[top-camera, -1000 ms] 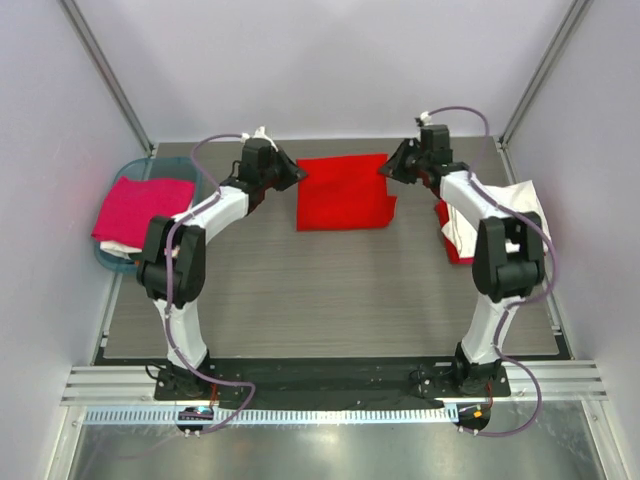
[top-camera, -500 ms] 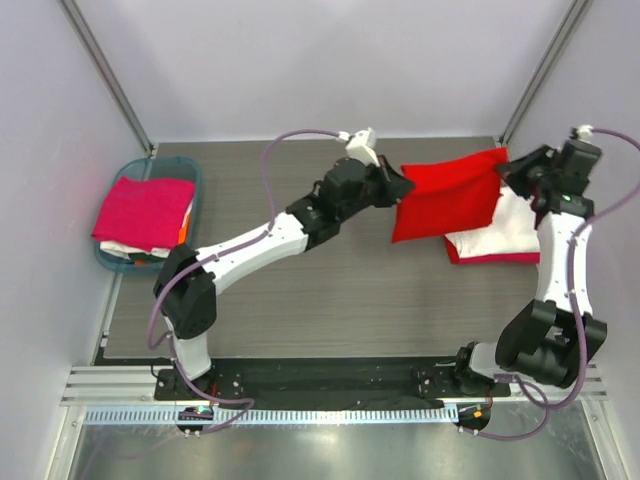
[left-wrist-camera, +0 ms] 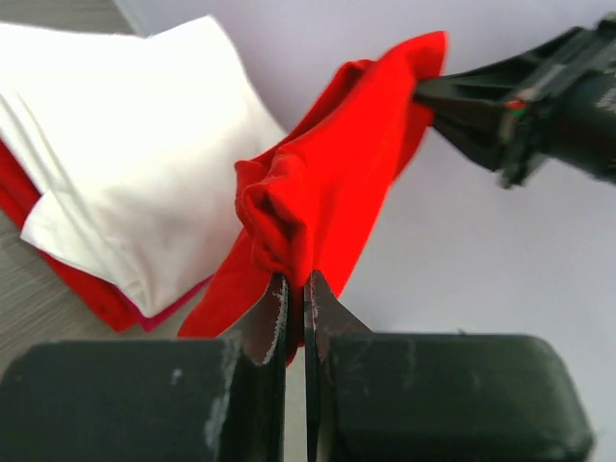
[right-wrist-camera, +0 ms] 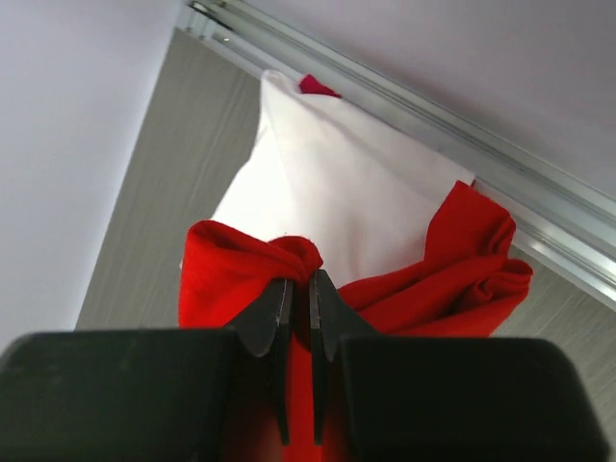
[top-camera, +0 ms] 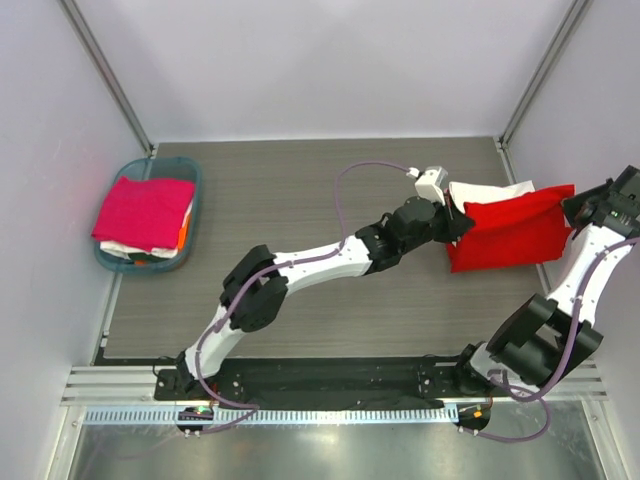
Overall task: Fold and stack the t-shirts
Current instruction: Neatly place the folded tshirt to the corner
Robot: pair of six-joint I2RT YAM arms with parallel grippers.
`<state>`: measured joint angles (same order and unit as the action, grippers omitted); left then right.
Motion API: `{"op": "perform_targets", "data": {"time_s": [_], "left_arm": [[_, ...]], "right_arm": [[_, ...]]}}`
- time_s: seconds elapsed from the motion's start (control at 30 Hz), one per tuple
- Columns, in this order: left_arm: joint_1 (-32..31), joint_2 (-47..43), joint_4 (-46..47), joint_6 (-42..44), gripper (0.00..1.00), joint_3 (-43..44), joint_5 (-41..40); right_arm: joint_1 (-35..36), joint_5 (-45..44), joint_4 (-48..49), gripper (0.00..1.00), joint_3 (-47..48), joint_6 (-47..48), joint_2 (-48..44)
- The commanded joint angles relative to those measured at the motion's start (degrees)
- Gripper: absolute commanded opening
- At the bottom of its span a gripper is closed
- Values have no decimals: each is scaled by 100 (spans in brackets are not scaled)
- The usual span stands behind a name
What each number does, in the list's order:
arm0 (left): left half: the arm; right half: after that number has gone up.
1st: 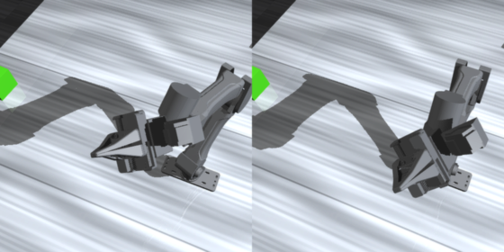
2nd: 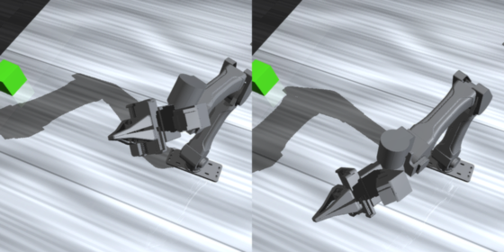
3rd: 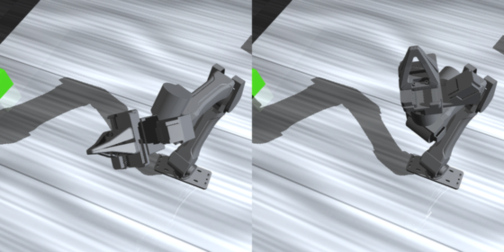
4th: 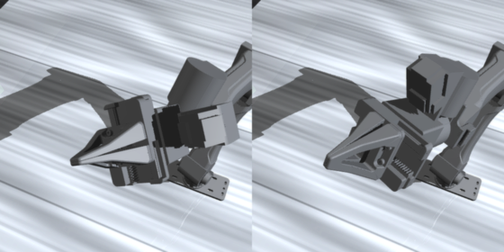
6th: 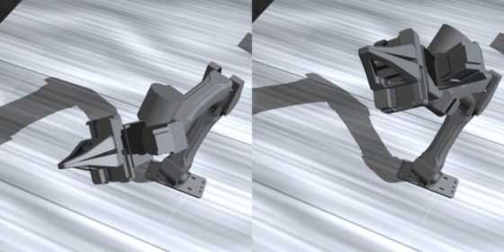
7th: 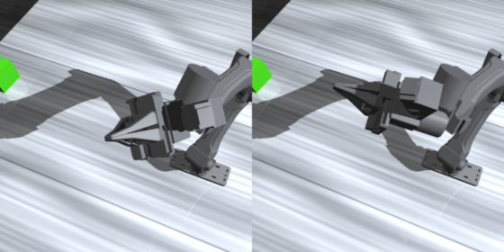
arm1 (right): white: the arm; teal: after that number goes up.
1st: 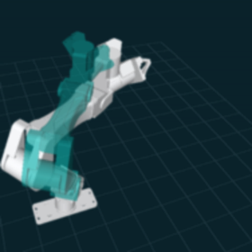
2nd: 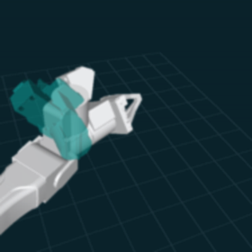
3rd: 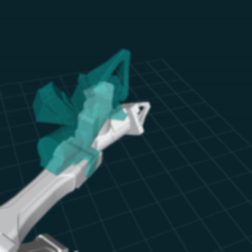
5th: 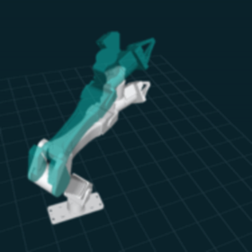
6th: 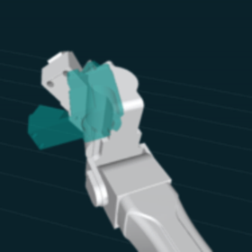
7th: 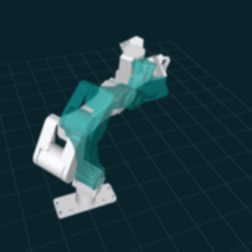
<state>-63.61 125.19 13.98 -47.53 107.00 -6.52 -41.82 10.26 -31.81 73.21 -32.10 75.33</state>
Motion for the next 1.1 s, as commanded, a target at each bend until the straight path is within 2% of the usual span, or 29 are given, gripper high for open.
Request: {"op": "perform_targets", "data": {"time_s": [0.0,0.13,0.33,0.6,1.07], "left_arm": [[77,383,492,68,0,636,-139],[130,858,501,7,0,1400,-112],[288,1289,536,-230,0,2025,-51],[323,1271,746,-346,0,2062,46],[613,1746,852,-564,0,2448,28]], "right_arm": [[-115,-551,184,1,526,89,245],[-133,-771,202,1,800,168,473],[-142,-763,202,1,1142,221,948],[-142,-587,281,1,1433,187,1309],[-142,-332,544,1,1494,-51,1704]]}}
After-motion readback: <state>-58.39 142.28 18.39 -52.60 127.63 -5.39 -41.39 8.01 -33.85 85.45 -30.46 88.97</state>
